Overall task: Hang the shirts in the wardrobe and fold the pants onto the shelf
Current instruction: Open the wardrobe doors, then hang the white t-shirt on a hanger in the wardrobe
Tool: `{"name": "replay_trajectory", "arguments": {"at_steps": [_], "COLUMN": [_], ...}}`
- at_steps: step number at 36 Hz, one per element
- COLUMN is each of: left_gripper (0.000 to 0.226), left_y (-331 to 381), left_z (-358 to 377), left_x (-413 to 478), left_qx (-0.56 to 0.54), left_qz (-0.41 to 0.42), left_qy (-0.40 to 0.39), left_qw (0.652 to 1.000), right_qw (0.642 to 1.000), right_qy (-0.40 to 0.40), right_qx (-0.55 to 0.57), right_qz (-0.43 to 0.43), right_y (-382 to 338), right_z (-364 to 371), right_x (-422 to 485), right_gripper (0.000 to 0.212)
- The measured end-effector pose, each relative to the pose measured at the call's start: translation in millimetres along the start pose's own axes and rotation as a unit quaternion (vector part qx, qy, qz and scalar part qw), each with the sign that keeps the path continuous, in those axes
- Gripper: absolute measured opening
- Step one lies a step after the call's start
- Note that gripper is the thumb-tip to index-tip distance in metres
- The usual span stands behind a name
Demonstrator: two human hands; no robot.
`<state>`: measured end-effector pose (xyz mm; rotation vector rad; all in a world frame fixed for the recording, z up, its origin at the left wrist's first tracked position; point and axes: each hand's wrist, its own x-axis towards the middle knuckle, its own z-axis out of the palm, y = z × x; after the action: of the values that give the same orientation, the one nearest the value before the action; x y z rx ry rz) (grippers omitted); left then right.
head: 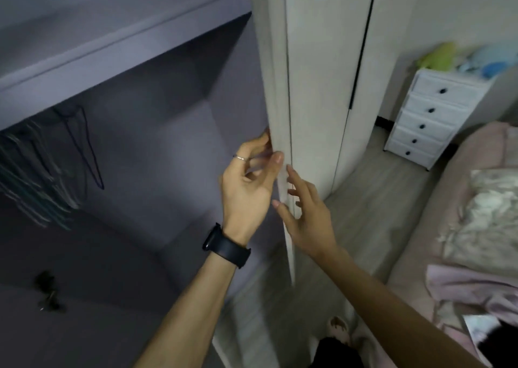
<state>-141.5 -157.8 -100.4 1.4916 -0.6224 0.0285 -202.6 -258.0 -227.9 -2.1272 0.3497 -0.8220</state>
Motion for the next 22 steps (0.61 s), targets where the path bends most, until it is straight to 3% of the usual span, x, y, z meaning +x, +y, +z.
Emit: {"name": "replay_trajectory", "arguments": {"at_steps": [3,5,10,19,22], "left_gripper": [0.033,0.039,0.059,0.078,0.087], "left_y": [-6,-12,-38,-99,-114], "left_z": [20,32,67,135,157], "left_x": [-1,5,35,82,91], "left_qx": [0.002,0.062,0.183,0.380,0.389], "left_qz": [0.038,0.097,0.263,0.360,0.380], "left_qy": [-0.047,-0.088,-0.181,-0.227,-0.218], "left_qw": [0.998,0.989,0.930,0.822,0.810], "right_qw": [0.999,0.999,0.995,0.978,0.975], "right_qy": [0.029,0.028,0.046,0.118,0.131], "right_qx": [-0.025,-0.028,-0.033,-0.059,-0.071], "right_qz": [0.004,0.010,0.079,0.161,0.166], "right_y": [12,22,39,73,87], "right_z": [-24,-42,-85,-138,-149], "right_x": [-6,-9,-5,14,24], "right_gripper": [0.067,0.062,0.053,0.043,0.041]}}
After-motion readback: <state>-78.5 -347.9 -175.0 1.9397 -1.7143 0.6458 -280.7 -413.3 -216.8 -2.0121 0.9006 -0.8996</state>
